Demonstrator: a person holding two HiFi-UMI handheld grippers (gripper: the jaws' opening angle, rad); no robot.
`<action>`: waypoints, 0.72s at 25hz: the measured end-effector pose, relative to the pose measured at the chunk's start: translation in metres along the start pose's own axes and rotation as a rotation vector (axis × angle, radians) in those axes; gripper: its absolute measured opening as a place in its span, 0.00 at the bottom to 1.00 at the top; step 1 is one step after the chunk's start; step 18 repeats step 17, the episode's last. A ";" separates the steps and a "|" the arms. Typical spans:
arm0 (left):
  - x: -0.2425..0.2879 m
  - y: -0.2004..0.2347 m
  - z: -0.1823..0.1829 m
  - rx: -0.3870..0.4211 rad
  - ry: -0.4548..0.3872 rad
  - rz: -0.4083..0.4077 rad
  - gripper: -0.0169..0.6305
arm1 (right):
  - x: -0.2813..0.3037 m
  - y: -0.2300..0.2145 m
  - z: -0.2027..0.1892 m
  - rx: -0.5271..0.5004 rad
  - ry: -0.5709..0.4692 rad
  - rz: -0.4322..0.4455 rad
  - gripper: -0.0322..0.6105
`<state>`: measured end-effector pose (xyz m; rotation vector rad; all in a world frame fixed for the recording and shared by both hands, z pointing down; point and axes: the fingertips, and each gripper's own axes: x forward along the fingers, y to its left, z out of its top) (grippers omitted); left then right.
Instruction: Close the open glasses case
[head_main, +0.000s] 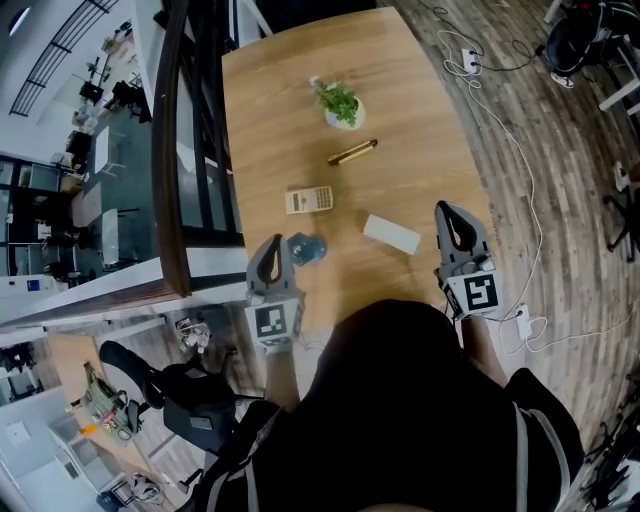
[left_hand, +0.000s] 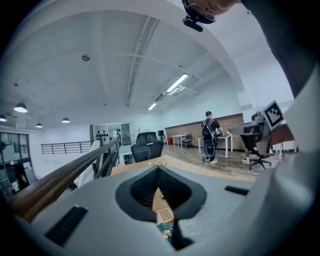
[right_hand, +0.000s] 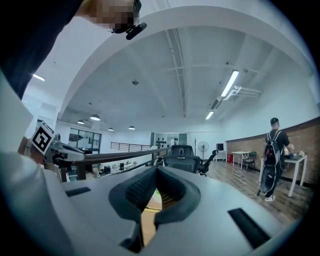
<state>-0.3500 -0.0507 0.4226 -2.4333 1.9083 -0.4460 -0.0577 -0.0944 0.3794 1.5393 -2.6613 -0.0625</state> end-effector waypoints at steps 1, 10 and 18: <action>0.000 0.000 0.001 0.001 -0.002 0.002 0.02 | 0.000 -0.001 -0.002 -0.001 0.008 -0.003 0.07; -0.002 -0.001 0.007 0.002 -0.011 0.034 0.02 | 0.008 0.006 -0.008 0.005 0.004 0.018 0.07; -0.008 0.001 0.005 0.016 -0.010 0.043 0.02 | 0.003 0.014 -0.005 -0.019 0.012 0.038 0.07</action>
